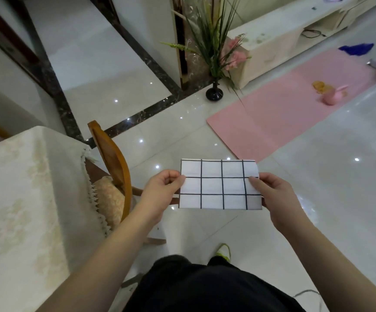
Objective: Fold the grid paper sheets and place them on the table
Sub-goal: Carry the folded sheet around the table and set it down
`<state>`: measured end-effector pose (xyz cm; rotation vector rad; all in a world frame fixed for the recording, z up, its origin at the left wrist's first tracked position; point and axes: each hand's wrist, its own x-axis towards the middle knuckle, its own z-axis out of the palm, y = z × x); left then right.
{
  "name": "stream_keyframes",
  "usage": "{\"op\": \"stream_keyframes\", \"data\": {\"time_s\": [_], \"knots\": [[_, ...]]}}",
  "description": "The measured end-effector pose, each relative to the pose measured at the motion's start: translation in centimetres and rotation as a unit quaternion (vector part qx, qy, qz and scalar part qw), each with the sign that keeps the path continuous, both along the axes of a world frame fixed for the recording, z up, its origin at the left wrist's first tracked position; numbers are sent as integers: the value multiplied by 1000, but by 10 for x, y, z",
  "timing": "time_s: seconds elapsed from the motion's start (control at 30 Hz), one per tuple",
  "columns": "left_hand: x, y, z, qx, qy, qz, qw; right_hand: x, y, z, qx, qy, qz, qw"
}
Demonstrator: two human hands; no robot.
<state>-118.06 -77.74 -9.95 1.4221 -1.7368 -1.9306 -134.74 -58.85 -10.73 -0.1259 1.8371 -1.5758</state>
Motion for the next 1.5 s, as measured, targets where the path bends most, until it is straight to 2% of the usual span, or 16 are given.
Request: {"op": "stream_keyframes", "data": {"time_s": [0.3,0.67,0.87,1.2,1.33,1.5], "knots": [[-48,-41,3,55,19,112,992,-74,-76,5,-18,7,64,998],[-79,-162,3,79,77,221,969,-133,-246,0,-13,-4,174,985],[-89,-232,12,38,63,226,971,-154,-333,16,-12,22,211,977],[-117,-329,33,34,115,288,950,-194,-456,38,-48,-6,255,966],[-131,-374,43,20,111,289,951,-218,-514,42,-66,-28,281,957],[-157,-420,61,15,111,352,929,-238,-594,50,-89,-41,332,938]]}}
